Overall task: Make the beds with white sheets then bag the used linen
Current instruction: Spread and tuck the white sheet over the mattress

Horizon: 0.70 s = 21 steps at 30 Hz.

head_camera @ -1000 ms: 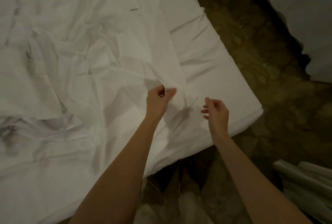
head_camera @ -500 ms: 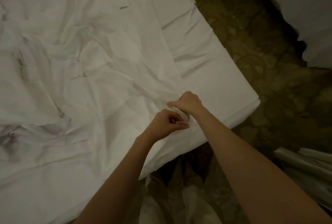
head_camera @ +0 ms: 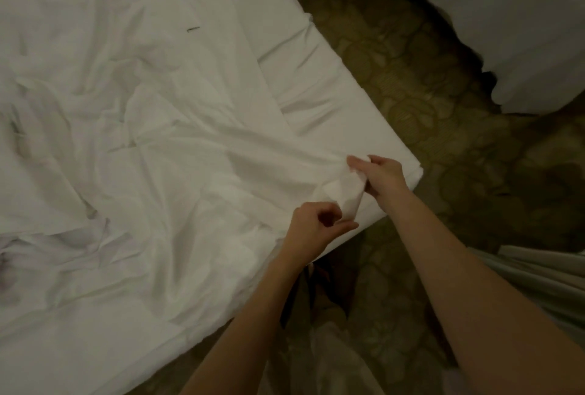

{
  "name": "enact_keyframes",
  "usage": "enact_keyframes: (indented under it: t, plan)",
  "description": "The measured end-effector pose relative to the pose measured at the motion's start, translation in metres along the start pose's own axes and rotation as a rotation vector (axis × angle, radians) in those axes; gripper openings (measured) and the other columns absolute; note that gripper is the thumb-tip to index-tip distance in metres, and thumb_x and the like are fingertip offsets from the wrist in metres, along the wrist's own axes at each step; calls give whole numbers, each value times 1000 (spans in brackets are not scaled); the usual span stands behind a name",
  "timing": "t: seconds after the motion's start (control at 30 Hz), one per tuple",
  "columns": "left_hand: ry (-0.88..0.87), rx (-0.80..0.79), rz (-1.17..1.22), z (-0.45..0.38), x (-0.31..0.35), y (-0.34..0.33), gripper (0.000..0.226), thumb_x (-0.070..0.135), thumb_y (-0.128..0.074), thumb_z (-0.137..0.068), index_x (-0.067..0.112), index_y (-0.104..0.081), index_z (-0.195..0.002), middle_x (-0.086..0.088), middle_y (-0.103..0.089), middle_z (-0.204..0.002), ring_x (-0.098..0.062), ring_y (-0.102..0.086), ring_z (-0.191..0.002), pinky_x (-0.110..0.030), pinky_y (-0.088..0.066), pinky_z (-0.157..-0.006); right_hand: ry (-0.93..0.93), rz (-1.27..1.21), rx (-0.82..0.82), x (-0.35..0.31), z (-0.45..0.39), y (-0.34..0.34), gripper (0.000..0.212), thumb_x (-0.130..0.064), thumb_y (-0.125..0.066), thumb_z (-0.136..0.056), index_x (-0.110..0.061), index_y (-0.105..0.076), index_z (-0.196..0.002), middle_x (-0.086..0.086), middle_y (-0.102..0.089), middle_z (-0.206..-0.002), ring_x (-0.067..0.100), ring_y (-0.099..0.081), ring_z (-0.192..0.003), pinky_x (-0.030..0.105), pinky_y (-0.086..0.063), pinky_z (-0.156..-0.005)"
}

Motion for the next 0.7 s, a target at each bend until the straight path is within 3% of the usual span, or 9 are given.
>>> enact_keyframes:
  t: [0.07,0.1,0.23,0.33,0.43,0.57,0.7]
  plan:
    - [2,-24,-14,-3,11,-16,13,26,-77,-81,22,-65,-76,16,-58,-71,4,-53,-63,-8,-41,-65,44,-38,75,-9,3,14,33,-14,-73,-84,-10,-59,-114,6,-61,-110,21,-57,-100,34,-52,-88]
    - [20,-61,-17,-3,12,-26,13,27,-76,-82,18,-71,-91,13,-64,-81,3,-57,-70,-9,-44,-69,53,-20,123,-7,0,22,34,-15,-71,-86,-10,-60,-118,3,-59,-109,21,-54,-102,35,-49,-94]
    - [185,-229,117,4,-7,-59,42,29,-76,-82,20,-65,-121,5,-68,-110,-4,-65,-95,-14,-51,-82,-93,182,186,35,-12,43,33,-9,-66,-86,-8,-61,-118,10,-58,-125,28,-51,-113,40,-44,-102]
    - [369,-110,345,18,-38,-56,31,28,-71,-87,23,-65,-116,5,-69,-112,-6,-65,-101,-20,-52,-85,-251,307,92,76,-9,43,39,-6,-66,-85,-3,-56,-123,17,-54,-130,35,-51,-117,40,-49,-89]
    - [613,57,651,43,-73,-43,21,27,-66,-90,16,-67,-108,-7,-70,-113,-17,-67,-104,-32,-53,-91,-209,442,68,94,-4,41,42,-9,-67,-87,3,-56,-125,16,-57,-125,34,-53,-117,37,-49,-87]
    - [778,205,919,67,-103,-27,49,38,-63,-85,5,-58,-122,-10,-67,-119,-21,-66,-107,-36,-52,-91,-54,474,103,85,-6,31,33,-6,-68,-85,4,-63,-116,17,-65,-114,30,-61,-105,39,-51,-95]
    - [823,248,1246,67,-106,-22,64,49,-48,-95,5,-41,-141,-11,-57,-134,-22,-60,-115,-36,-48,-95,-71,180,-86,61,-2,0,35,-6,-70,-85,3,-59,-117,12,-63,-100,20,-63,-87,30,-56,-78]
Point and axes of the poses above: each hand's wrist, its own z-axis away from the middle knuckle, its own y-axis out of the back of the hand, x = y × z, the point moved 4 cm from there along -z, towards the middle knuckle
